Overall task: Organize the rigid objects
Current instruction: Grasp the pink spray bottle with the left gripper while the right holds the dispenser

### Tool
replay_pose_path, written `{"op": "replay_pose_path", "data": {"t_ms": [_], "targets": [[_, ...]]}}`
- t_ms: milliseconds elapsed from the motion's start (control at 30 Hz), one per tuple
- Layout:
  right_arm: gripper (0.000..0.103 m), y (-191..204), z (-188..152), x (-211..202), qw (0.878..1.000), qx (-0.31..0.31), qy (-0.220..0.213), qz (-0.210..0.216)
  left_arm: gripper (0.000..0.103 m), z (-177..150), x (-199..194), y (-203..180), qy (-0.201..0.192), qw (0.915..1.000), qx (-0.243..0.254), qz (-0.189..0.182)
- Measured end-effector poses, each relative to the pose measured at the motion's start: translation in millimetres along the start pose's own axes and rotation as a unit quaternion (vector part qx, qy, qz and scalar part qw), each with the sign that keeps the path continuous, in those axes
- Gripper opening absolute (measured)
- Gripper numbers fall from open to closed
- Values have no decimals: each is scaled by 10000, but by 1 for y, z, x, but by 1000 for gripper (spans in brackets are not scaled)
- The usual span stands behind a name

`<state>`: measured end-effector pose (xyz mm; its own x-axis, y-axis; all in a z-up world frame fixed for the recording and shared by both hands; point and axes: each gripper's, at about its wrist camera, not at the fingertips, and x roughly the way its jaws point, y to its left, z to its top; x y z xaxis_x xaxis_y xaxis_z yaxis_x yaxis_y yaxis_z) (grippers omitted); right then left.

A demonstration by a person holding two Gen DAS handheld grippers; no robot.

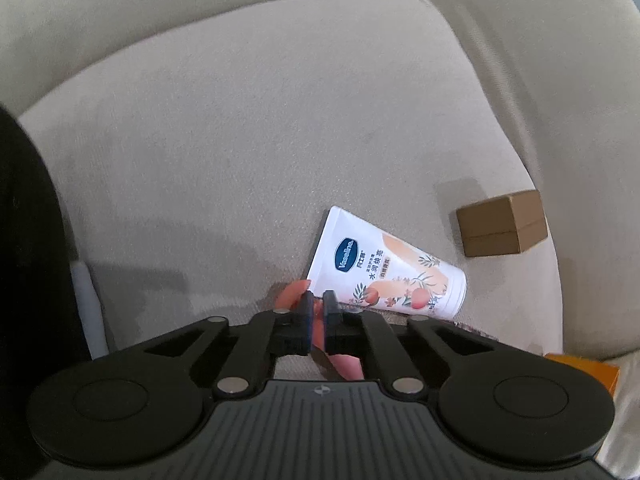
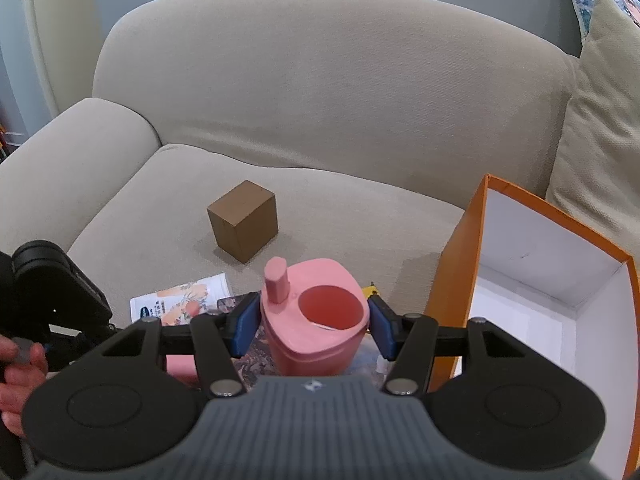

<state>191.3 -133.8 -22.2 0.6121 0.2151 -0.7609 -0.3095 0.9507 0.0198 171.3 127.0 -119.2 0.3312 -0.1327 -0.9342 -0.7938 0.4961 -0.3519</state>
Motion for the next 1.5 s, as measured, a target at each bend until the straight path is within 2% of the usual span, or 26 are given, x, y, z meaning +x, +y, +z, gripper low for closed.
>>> {"op": "replay_pose_path", "data": {"t_ms": [100, 167, 300, 400, 467, 567, 633, 667, 733, 833, 900, 1000, 1133, 1167, 1200, 1233, 1333, 1467, 1500], "targets": [[59, -2, 1, 2, 10000, 29, 20, 43, 30, 0, 1, -7, 18, 10000, -17, -16], [59, -3, 4, 5, 9999, -1, 49, 93, 34, 0, 4, -12, 19, 10000, -73, 64], [59, -6, 12, 16, 9998, -106, 146, 90, 34, -2, 10, -17, -82, 9996, -86, 244], [59, -13, 17, 19, 9995, 68, 207, 210, 29, -9, 13, -18, -246, 9990, -107, 345], [59, -15, 16, 19, 9995, 107, 207, 198, 29, -15, 12, -14, -168, 9986, -256, 421], [59, -14, 12, 13, 9996, 88, 179, 178, 29, -17, 8, 7, 224, 9971, -710, 136], [59, -13, 9, 9, 9996, 84, 174, 218, 28, -17, 10, 24, 275, 9947, -979, -135], [59, -13, 8, 7, 9995, 99, 168, 239, 28, -17, 11, 28, 312, 9946, -954, -264], [59, -14, 5, 5, 9995, 135, 146, 229, 38, -19, 9, 33, 453, 9925, -1018, -507], [59, -15, 3, 4, 9995, 204, 123, 209, 48, -22, 7, 37, 738, 9872, -1275, -618], [59, -15, 2, 2, 9995, 200, 96, 211, 48, -23, -1, 38, 831, 9850, -1357, -667], [59, -16, 3, -2, 9996, 183, 34, 195, 50, -27, -8, 36, 882, 9858, -1226, -739], [59, -15, 1, -2, 9995, 240, -3, 186, 52, -36, 9, 38, 1054, 9763, -1720, -783], [59, -14, 1, -2, 9995, 239, -11, 205, 55, -38, 14, 39, 1069, 9744, -1813, -785], [59, -13, 1, -3, 9995, 223, -21, 227, 63, -40, 18, 40, 1044, 9727, -1895, -835], [59, -12, 1, -4, 9995, 193, -28, 244, 65, -40, 17, 40, 984, 9729, -1899, -880], [59, -11, 1, -8, 9996, 100, -62, 246, 61, -30, 11, 38, 599, 9794, -1777, -753], [59, -13, 2, -8, 9996, 98, -94, 230, 57, -7, 13, 36, 446, 9814, -1750, -645], [59, -13, 2, -8, 9996, 101, -98, 234, 54, -3, 14, 33, 427, 9825, -1704, -620]]}}
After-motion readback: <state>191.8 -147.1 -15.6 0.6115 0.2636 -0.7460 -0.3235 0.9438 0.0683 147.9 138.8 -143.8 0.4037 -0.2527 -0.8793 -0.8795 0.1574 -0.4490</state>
